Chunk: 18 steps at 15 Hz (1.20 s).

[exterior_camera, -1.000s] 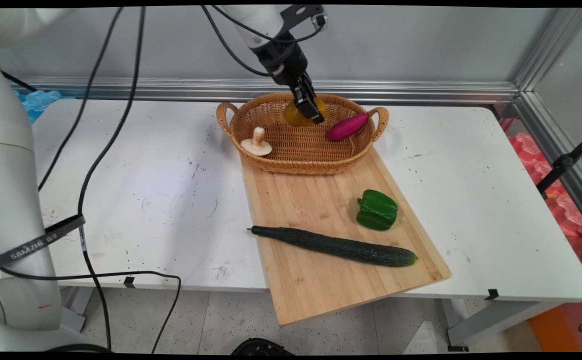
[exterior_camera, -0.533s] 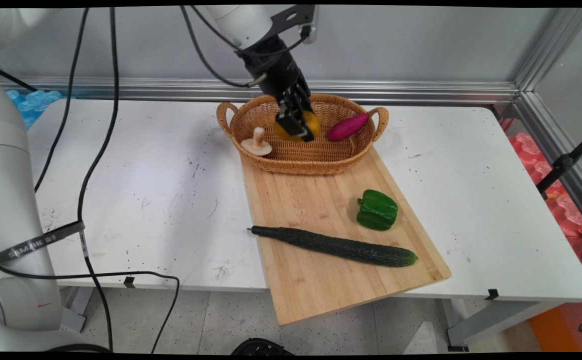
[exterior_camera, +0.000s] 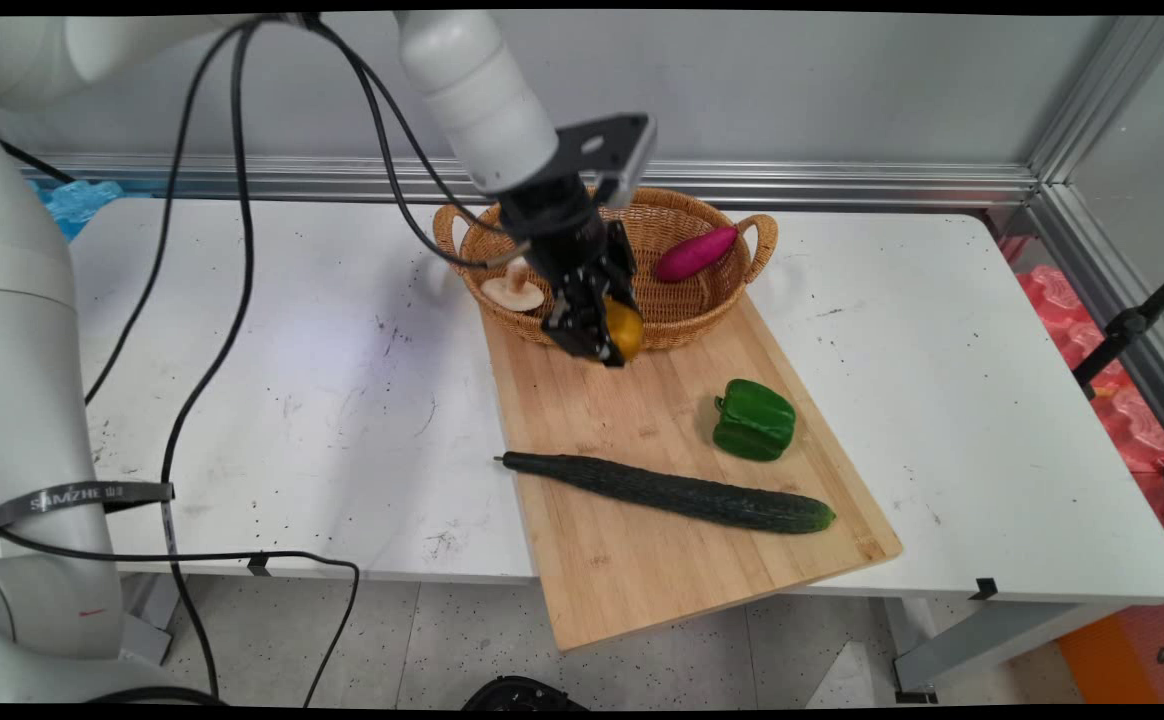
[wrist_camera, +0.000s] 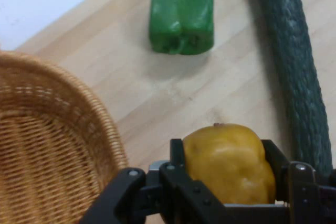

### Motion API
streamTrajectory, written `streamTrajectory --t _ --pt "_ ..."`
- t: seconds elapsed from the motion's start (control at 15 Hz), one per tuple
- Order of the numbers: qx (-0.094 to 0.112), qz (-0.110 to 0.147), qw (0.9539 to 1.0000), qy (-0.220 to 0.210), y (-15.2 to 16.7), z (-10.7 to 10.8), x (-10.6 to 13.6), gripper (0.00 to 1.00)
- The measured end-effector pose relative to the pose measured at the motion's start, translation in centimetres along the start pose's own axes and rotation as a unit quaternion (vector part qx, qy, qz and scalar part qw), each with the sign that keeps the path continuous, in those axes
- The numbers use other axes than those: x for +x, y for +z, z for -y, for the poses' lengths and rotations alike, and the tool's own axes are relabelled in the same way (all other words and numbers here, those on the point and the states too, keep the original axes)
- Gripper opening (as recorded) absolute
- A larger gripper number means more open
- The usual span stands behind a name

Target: Place the picked object on the cutting board

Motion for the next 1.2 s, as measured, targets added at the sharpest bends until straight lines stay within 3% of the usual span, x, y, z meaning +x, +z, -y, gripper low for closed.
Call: streamTrajectory --t 0.53,0.87,0.93,1.2 --pt "-0.016 0.017 0.9994 0.025 6.7 -1.3 -0.4 0.00" --pt "-0.017 0.021 0.9993 0.026 9.2 -1.5 -0.6 0.00" --pt "-0.017 0.020 0.9993 0.027 9.3 -1.5 -0.6 1.00" --pt "-0.013 0.012 0.9995 0.028 9.1 -1.3 -0.5 1.00"
